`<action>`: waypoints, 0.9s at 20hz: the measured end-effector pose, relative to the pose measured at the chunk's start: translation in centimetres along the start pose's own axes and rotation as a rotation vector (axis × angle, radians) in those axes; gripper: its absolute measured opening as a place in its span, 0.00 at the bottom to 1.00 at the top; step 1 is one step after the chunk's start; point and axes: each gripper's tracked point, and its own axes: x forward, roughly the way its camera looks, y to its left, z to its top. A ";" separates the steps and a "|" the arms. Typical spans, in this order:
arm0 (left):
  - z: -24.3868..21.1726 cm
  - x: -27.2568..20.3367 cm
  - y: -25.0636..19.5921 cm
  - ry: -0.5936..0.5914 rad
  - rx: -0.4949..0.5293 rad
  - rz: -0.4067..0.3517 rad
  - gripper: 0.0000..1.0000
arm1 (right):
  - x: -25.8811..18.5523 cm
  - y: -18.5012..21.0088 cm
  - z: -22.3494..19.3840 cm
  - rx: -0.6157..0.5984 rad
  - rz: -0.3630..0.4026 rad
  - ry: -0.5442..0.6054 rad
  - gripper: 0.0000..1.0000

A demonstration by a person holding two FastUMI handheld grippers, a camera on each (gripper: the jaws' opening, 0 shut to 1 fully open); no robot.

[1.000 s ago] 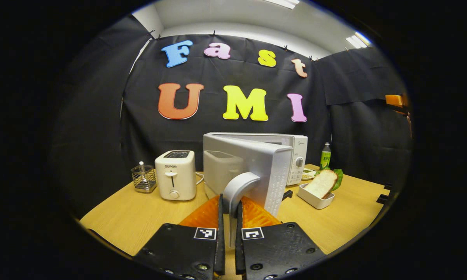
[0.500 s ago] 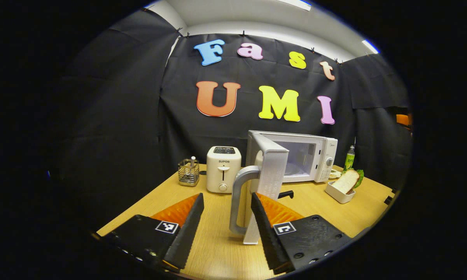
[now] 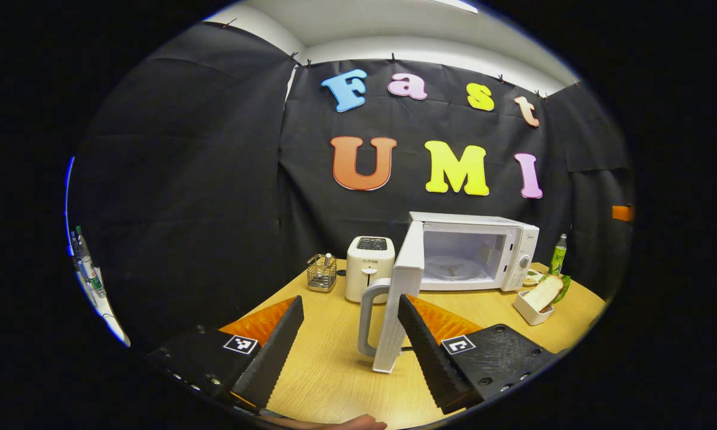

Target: Open the microwave oven with the left hand, put the food in, and close the microwave oven.

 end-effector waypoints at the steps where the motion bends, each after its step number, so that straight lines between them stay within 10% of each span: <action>1: 0.5 -0.4 -0.5 -0.008 -0.001 0.002 0.95 | 1.0 -0.6 -0.6 0.004 0.009 0.038 0.93; 9: 5.7 -2.4 -5.7 -0.044 0.018 -0.005 0.95 | 10.7 -4.3 -6.2 0.093 0.130 0.358 1.00; 18: 12.2 -3.2 -11.4 -0.160 -0.003 -0.021 0.95 | 17.9 -0.9 -15.2 0.284 0.444 0.738 0.88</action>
